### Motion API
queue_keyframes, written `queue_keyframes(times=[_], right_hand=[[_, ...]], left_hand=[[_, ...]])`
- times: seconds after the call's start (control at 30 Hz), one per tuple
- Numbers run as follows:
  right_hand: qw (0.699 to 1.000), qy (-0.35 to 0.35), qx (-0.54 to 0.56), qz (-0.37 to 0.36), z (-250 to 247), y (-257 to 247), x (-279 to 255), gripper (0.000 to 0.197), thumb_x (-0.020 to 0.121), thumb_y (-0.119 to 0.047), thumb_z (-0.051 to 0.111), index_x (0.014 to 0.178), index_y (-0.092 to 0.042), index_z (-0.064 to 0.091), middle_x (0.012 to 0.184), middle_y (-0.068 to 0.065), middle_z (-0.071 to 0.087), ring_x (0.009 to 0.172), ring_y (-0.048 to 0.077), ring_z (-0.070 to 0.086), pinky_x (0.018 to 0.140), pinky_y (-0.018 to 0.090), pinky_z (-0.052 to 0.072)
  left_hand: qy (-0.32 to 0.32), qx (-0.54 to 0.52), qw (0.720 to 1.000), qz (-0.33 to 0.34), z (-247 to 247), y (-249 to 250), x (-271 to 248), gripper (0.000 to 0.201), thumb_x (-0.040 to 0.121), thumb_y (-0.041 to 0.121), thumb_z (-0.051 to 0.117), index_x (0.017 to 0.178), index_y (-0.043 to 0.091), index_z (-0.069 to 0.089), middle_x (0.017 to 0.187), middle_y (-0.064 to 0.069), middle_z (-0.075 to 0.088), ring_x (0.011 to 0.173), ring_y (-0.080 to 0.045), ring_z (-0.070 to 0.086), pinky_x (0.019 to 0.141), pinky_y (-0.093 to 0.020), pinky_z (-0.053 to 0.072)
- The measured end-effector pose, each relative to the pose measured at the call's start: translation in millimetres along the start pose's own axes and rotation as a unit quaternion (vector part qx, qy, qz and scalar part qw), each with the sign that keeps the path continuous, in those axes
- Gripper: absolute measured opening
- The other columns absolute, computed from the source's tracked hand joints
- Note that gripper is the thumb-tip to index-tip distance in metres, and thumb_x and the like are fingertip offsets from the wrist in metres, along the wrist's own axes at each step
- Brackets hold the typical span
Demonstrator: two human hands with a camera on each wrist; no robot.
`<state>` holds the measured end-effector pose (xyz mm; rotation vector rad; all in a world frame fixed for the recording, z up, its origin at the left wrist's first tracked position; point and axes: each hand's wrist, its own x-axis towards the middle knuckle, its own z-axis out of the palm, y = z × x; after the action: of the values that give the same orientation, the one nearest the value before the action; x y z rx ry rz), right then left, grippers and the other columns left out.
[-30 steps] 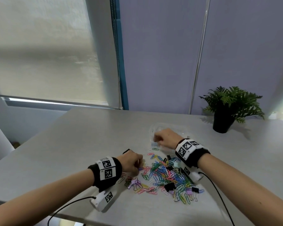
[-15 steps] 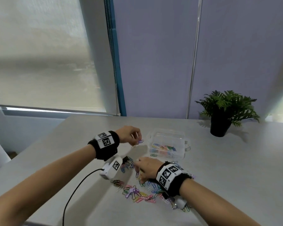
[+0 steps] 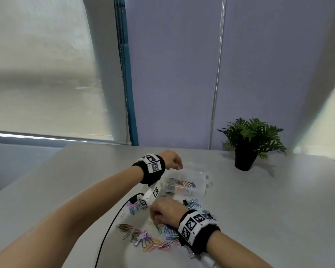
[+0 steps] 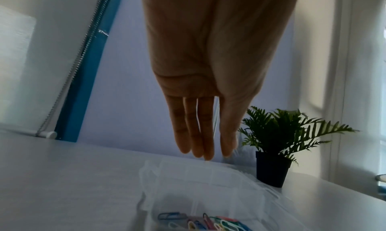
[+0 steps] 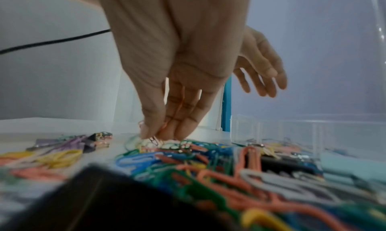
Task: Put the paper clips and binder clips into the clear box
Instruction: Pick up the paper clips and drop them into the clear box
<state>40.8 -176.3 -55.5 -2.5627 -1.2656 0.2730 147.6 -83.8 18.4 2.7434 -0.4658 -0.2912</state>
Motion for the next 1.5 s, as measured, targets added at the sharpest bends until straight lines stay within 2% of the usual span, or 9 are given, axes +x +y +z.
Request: queue_keyframes(times=[0.17, 0.3, 0.5, 0.6, 0.73, 0.87, 0.97, 1.23, 1.5], right_hand=[[0.991, 0.066, 0.115, 0.027, -12, 16, -3, 0.012, 0.080, 0.003, 0.061, 0.085, -0.004, 0.070, 0.089, 0.012, 0.072, 0.079, 0.019, 0.065, 0.071, 0.022, 0.051], [0.939, 0.136, 0.301, 0.099, -43, 34, -1, 0.017, 0.080, 0.011, 0.060, 0.079, -0.005, 0.067, 0.072, 0.006, 0.067, 0.054, 0.001, 0.060, 0.052, 0.011, 0.050], [0.886, 0.234, 0.375, 0.144, -83, 66, 8, 0.024, 0.075, 0.011, 0.066, 0.065, -0.011, 0.063, 0.063, 0.006, 0.062, 0.044, 0.005, 0.057, 0.050, 0.015, 0.053], [0.867, 0.266, 0.391, 0.156, -90, 80, 15, 0.022, 0.076, 0.012, 0.065, 0.067, -0.007, 0.062, 0.068, 0.009, 0.062, 0.049, 0.009, 0.060, 0.048, 0.013, 0.053], [0.869, 0.296, 0.349, 0.185, -86, 99, 20, 0.015, 0.077, 0.013, 0.062, 0.076, -0.001, 0.063, 0.077, 0.017, 0.063, 0.061, 0.024, 0.056, 0.048, 0.010, 0.051], [0.938, 0.224, 0.108, 0.239, -71, 103, 19, 0.018, 0.078, 0.000, 0.065, 0.094, -0.008, 0.068, 0.098, 0.014, 0.068, 0.092, 0.025, 0.062, 0.082, 0.026, 0.051], [0.973, 0.167, 0.025, 0.159, -59, 75, 14, 0.024, 0.083, -0.004, 0.057, 0.105, -0.012, 0.063, 0.116, 0.008, 0.062, 0.113, 0.023, 0.053, 0.099, 0.033, 0.039], [0.995, -0.090, -0.045, 0.024, -29, -1, 20, 0.025, 0.085, -0.013, 0.064, 0.110, -0.009, 0.062, 0.113, 0.009, 0.064, 0.105, 0.023, 0.059, 0.088, 0.033, 0.047], [0.982, -0.147, -0.110, 0.041, -4, -9, 28, 0.048, 0.068, -0.020, 0.080, 0.106, -0.011, 0.053, 0.110, 0.011, 0.057, 0.099, 0.029, 0.055, 0.072, 0.034, 0.042]], left_hand=[[0.010, -0.023, 1.000, -0.009, -19, -29, -63, 0.022, 0.090, 0.007, 0.052, 0.107, 0.008, 0.066, 0.100, -0.009, 0.071, 0.069, -0.004, 0.059, 0.061, -0.014, 0.048], [0.000, -0.049, 0.997, -0.057, -23, -62, -128, 0.022, 0.092, 0.004, 0.049, 0.106, 0.008, 0.066, 0.089, -0.002, 0.068, 0.075, -0.009, 0.063, 0.066, -0.016, 0.052], [-0.049, -0.025, 0.992, -0.111, 12, -91, -188, 0.020, 0.090, 0.006, 0.052, 0.102, 0.011, 0.068, 0.092, -0.002, 0.068, 0.068, 0.002, 0.062, 0.064, -0.013, 0.053], [-0.066, 0.019, 0.990, -0.126, 34, -91, -193, 0.024, 0.088, 0.016, 0.060, 0.111, 0.010, 0.062, 0.110, -0.008, 0.064, 0.093, -0.017, 0.064, 0.061, -0.008, 0.047], [-0.086, 0.076, 0.980, -0.165, 61, -88, -186, 0.061, 0.079, 0.033, 0.070, 0.128, 0.011, 0.043, 0.128, -0.010, 0.047, 0.107, -0.023, 0.053, 0.091, -0.028, 0.043], [-0.069, 0.074, 0.979, -0.175, 76, -84, -173, 0.078, 0.071, 0.032, 0.078, 0.132, 0.006, 0.036, 0.132, -0.012, 0.040, 0.119, -0.028, 0.046, 0.097, -0.031, 0.039], [-0.047, 0.061, 0.981, -0.177, 77, -82, -165, 0.060, 0.078, 0.025, 0.073, 0.126, 0.006, 0.043, 0.130, -0.013, 0.044, 0.118, -0.028, 0.046, 0.093, -0.027, 0.038], [-0.056, 0.049, 0.982, -0.175, 73, -84, -156, 0.029, 0.077, 0.012, 0.071, 0.104, 0.005, 0.067, 0.113, -0.012, 0.067, 0.107, -0.025, 0.060, 0.079, -0.023, 0.044], [-0.068, 0.090, 0.981, -0.161, 76, -85, -157, 0.028, 0.081, 0.018, 0.069, 0.107, 0.007, 0.065, 0.114, -0.014, 0.066, 0.106, -0.027, 0.060, 0.086, -0.029, 0.047]])
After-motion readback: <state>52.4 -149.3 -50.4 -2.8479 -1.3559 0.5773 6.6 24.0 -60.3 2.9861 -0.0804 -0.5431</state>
